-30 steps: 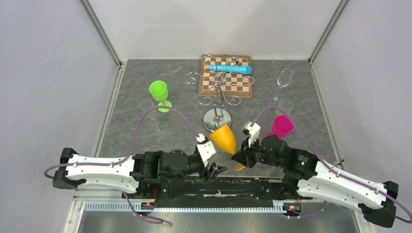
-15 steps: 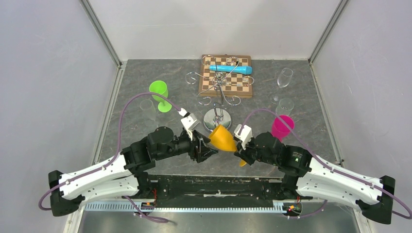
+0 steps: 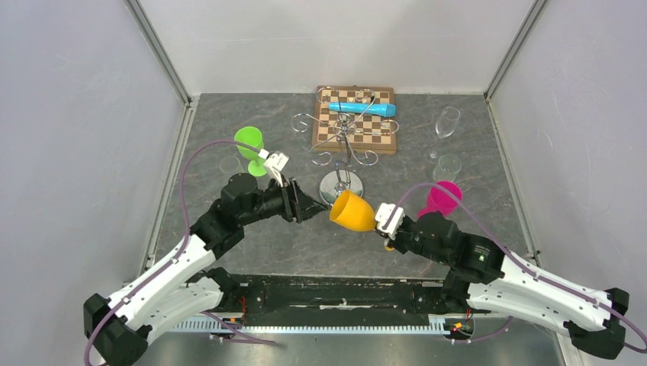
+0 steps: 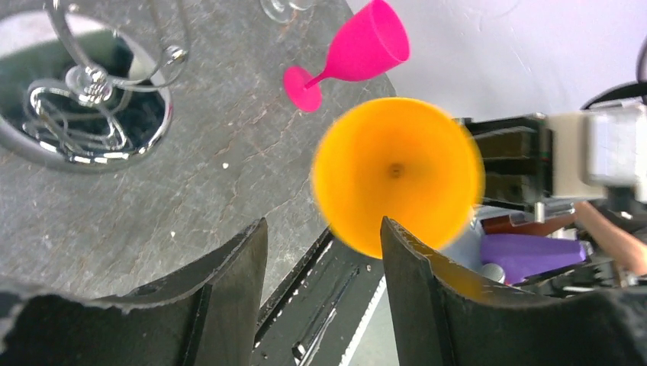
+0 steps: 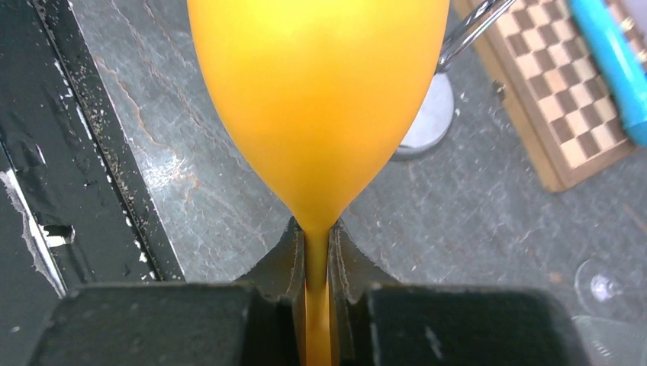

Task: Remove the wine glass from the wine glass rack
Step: Place the wine glass at the center of the board.

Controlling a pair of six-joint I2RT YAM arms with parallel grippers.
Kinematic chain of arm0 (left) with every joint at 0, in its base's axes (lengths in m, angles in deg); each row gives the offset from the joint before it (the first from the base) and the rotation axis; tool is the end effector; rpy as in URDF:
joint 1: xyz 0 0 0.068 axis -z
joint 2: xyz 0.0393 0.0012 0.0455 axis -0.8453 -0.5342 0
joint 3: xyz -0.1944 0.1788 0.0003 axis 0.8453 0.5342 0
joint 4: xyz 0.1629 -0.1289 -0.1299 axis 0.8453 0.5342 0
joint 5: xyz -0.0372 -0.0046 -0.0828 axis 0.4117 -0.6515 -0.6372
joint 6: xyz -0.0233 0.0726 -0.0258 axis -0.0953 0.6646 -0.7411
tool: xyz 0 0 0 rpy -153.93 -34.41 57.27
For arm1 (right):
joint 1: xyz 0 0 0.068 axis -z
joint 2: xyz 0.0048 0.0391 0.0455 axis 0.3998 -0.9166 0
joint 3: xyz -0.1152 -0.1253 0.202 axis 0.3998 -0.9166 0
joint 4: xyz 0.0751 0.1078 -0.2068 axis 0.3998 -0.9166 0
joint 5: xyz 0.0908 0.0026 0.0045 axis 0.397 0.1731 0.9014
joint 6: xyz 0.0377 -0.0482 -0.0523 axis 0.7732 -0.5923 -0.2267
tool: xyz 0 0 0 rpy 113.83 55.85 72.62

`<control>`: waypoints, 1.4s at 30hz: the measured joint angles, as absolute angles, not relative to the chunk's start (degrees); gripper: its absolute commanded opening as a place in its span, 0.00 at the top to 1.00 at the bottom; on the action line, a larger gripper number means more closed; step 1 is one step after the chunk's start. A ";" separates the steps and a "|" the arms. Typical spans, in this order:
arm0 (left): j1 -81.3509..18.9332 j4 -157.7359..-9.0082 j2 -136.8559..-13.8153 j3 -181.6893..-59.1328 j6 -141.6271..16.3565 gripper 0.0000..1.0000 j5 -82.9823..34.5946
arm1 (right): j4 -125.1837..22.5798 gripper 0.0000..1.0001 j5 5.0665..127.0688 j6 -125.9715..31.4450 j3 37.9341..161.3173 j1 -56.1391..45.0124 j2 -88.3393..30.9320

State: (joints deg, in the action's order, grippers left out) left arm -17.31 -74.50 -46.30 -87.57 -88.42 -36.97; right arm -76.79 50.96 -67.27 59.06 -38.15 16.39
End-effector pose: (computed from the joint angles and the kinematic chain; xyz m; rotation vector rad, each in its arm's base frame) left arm 0.1452 -0.1564 0.2965 0.3395 1.9658 -1.2567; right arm 0.0882 0.1449 0.2549 -1.1867 1.6849 0.3959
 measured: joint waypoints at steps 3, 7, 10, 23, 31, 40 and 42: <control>-21.79 -78.31 -48.00 -84.45 -92.46 0.38 -41.82 | -74.98 1.00 51.99 -70.70 57.55 -38.15 20.11; -25.79 -82.26 -49.66 -81.23 -96.97 0.38 -46.74 | -73.80 1.00 53.06 -73.76 57.16 -38.15 21.39; -27.01 -85.32 -50.08 -80.58 -99.65 0.38 -49.45 | -73.56 1.00 53.80 -75.31 57.16 -38.15 20.17; -28.26 -91.71 -50.89 -79.18 -105.29 0.38 -55.37 | -72.62 1.00 56.73 -79.90 59.06 -38.15 14.90; -28.50 -90.31 -50.89 -78.92 -105.29 0.42 -55.68 | -71.02 1.00 57.61 -81.65 62.30 -38.15 12.22; -28.50 -89.85 -50.89 -78.92 -105.27 0.62 -56.99 | -70.85 1.00 57.61 -82.24 63.41 -38.15 10.34; -28.50 -89.41 -50.89 -78.92 -105.25 0.67 -57.10 | -70.85 1.00 57.52 -82.24 63.43 -38.15 10.01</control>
